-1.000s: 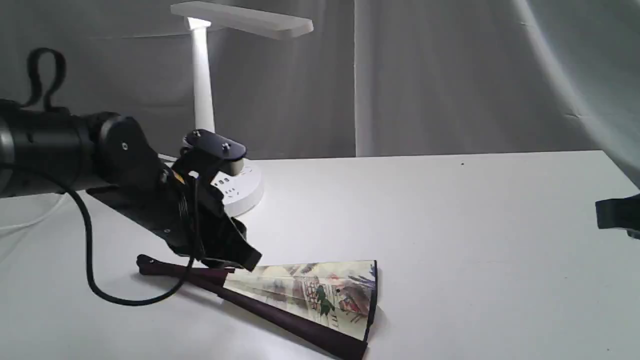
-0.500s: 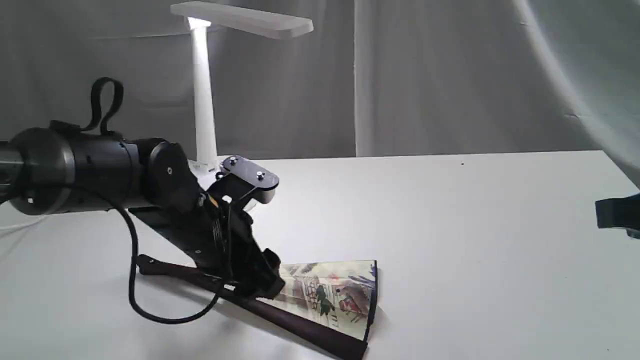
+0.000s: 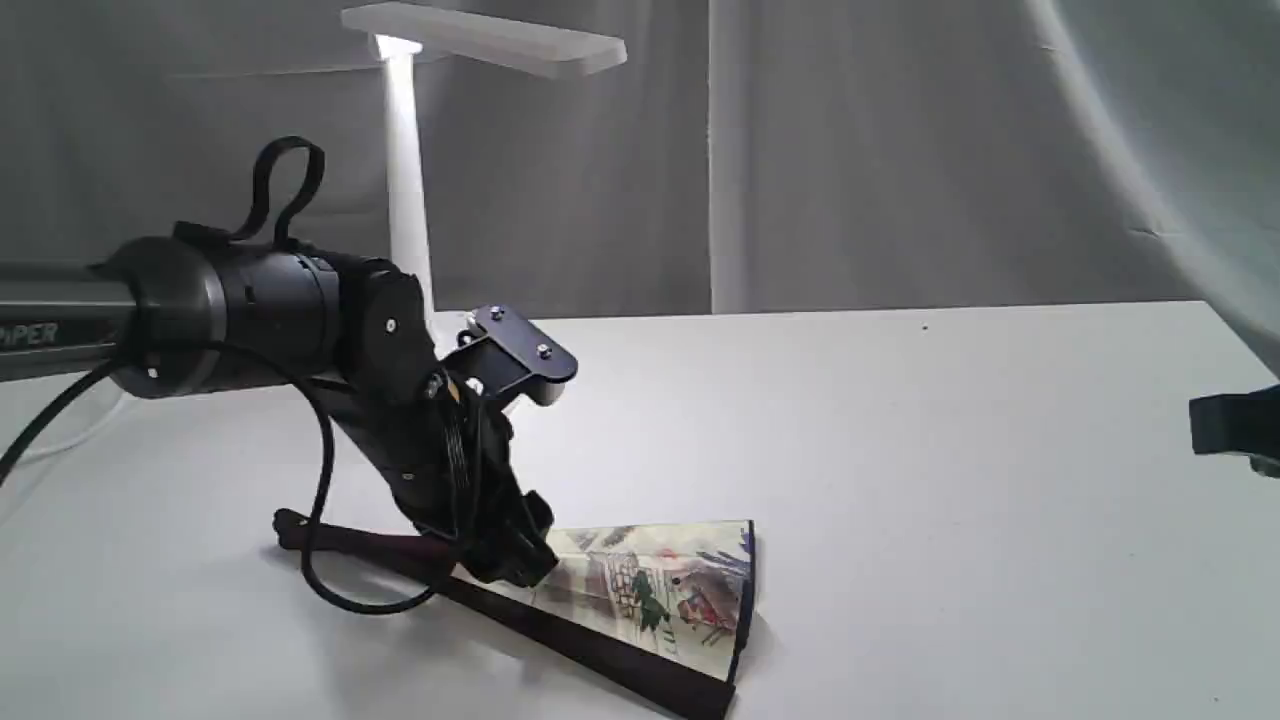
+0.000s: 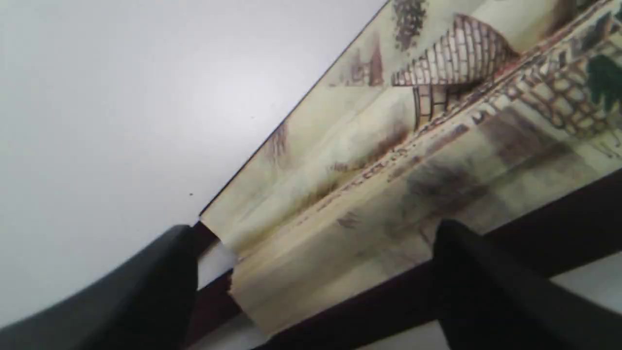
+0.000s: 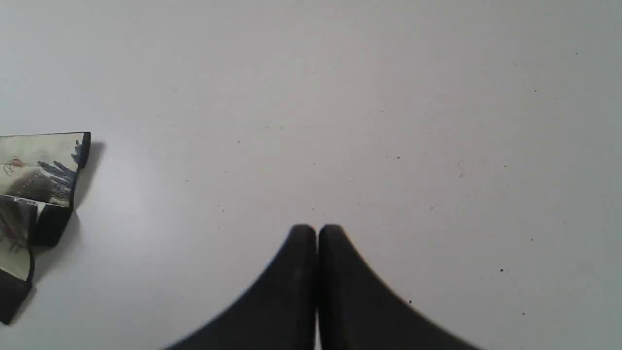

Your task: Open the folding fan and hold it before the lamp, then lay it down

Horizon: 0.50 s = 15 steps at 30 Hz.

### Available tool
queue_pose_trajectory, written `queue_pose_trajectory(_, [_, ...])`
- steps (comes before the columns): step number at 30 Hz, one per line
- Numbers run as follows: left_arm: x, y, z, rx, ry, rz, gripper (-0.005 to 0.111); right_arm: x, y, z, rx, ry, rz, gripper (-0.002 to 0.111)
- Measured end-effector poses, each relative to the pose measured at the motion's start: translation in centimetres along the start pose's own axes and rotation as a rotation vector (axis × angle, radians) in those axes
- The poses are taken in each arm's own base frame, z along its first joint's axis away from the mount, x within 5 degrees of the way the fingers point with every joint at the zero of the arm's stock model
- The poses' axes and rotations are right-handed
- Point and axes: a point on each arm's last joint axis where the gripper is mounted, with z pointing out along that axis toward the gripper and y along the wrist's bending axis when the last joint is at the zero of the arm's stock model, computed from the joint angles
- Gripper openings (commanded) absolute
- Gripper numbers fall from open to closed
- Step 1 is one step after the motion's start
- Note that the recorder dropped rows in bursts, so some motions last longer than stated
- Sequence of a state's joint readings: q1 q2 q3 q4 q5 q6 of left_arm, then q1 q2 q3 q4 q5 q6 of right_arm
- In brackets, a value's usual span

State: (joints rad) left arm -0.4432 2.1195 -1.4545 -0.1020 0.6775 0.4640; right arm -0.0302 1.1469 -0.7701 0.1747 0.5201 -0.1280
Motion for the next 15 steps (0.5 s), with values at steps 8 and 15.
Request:
queue_pose_trajectory(8, [-0.1, 0.1, 0.7, -0.012, -0.021, -0.004, 0.066, 0.0, 0.0, 0.0, 0.0, 0.0, 0.0, 0.0])
queue_pose_trajectory(15, [0.1, 0.0, 1.6, 0.01, -0.005, -0.021, 0.066, 0.0, 0.0, 0.0, 0.0, 0.0, 0.0, 0.0])
